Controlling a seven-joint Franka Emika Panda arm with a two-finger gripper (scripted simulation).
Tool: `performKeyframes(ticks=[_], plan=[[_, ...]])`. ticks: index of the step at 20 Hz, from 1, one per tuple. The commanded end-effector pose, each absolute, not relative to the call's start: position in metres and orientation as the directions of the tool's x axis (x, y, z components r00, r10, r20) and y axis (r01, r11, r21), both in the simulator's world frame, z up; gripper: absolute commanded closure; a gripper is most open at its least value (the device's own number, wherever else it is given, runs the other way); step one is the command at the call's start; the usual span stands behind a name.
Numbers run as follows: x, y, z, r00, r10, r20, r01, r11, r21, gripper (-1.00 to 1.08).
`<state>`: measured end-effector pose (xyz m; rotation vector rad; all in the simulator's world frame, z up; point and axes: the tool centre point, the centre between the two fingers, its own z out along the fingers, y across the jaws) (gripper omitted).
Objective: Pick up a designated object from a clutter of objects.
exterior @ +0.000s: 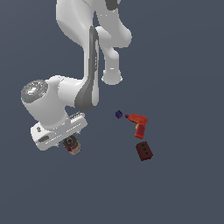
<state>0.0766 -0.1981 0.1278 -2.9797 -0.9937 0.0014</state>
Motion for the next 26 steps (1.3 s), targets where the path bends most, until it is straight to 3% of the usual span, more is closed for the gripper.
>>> performKeyframes(ticks=[1, 18, 19, 26], plan=[[0.077, -0.198, 0.128, 0.799, 0.601, 0.000, 0.601, -0.799, -0.001, -0.92], [0.077, -0.198, 0.077, 0.798, 0.603, 0.000, 0.603, -0.798, 0.000, -0.92], [0.077, -0.198, 0.077, 0.798, 0.603, 0.000, 0.603, -0.798, 0.000, 1.08], [0.077, -0.198, 0.077, 0.798, 0.603, 0.000, 0.603, -0.798, 0.000, 1.08]])
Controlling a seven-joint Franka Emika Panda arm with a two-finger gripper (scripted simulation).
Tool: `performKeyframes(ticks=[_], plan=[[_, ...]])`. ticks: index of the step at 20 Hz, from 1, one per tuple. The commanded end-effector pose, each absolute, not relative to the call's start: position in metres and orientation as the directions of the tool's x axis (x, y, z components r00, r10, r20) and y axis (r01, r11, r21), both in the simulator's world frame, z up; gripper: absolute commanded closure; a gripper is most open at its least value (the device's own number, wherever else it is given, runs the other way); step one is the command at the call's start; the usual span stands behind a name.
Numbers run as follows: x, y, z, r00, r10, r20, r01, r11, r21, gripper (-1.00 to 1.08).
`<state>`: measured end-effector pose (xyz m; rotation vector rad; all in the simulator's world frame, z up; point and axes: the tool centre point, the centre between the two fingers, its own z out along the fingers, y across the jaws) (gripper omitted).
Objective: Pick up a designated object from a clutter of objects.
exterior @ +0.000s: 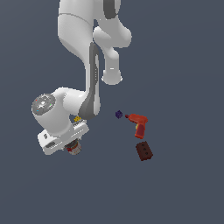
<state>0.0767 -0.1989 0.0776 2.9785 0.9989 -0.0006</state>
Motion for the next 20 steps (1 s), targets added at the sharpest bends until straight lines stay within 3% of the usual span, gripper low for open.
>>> performKeyframes(ticks=[1, 11, 20], plan=[[0.077, -0.198, 0.077, 0.798, 0.603, 0.000, 0.603, -0.798, 0.000, 1.08], [0.073, -0.193, 0.093, 0.798, 0.603, 0.000, 0.603, -0.798, 0.000, 1.08], [0.059, -0.174, 0.148, 0.798, 0.603, 0.000, 0.603, -0.798, 0.000, 1.08]])
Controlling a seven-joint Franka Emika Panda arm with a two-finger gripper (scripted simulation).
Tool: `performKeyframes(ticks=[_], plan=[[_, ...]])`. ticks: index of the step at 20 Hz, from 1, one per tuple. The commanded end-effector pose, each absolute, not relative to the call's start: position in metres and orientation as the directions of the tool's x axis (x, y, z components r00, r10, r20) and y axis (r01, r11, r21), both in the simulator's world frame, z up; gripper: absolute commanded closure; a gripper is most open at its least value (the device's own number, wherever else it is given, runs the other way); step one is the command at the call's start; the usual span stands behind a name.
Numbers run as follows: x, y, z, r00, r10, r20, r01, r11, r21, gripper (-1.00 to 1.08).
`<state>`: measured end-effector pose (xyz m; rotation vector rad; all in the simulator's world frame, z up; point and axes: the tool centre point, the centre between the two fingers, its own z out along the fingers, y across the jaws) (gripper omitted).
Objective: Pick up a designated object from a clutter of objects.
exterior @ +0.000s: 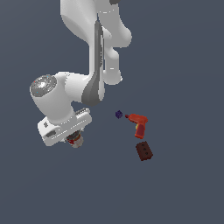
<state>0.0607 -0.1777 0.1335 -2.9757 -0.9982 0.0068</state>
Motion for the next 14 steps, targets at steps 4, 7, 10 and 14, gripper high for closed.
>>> performKeyframes(ticks=[4, 7, 10, 14], plan=[[0.049, -0.160, 0.186, 0.798, 0.603, 0.000, 0.603, -0.798, 0.000, 1.08], [0.042, -0.149, 0.219, 0.798, 0.603, -0.001, 0.603, -0.798, 0.000, 1.08], [0.033, -0.137, 0.253, 0.798, 0.603, -0.001, 0.603, -0.798, 0.001, 1.08], [0.023, -0.121, 0.300, 0.798, 0.603, -0.001, 0.603, -0.798, 0.001, 1.08]])
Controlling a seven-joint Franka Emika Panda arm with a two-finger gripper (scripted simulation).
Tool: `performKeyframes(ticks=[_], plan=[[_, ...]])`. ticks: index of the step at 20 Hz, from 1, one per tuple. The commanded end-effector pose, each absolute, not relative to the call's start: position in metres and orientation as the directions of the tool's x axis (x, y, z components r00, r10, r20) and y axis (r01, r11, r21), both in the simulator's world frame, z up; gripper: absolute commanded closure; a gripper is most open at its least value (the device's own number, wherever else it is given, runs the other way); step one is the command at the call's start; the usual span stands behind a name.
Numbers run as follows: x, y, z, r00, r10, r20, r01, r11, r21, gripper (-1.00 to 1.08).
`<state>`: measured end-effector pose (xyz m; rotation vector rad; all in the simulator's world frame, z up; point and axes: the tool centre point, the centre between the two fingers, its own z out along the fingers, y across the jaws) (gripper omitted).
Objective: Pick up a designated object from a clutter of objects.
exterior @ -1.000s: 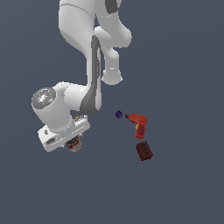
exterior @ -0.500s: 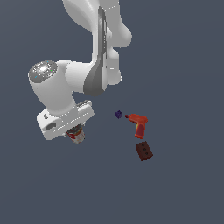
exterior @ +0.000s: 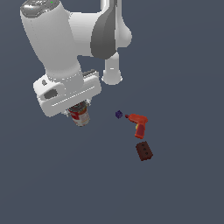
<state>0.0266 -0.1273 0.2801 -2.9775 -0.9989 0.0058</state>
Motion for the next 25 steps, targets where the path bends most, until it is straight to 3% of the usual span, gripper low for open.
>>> performKeyframes(ticks=[1, 13, 25], plan=[[0.020, -0.117, 0.311, 0.798, 0.603, -0.001, 0.603, -0.798, 0.001, 1.08], [-0.003, -0.079, 0.425, 0.798, 0.603, -0.001, 0.603, -0.798, 0.001, 1.08], [-0.008, -0.066, 0.462, 0.797, 0.603, 0.000, 0.603, -0.797, 0.000, 1.08]])
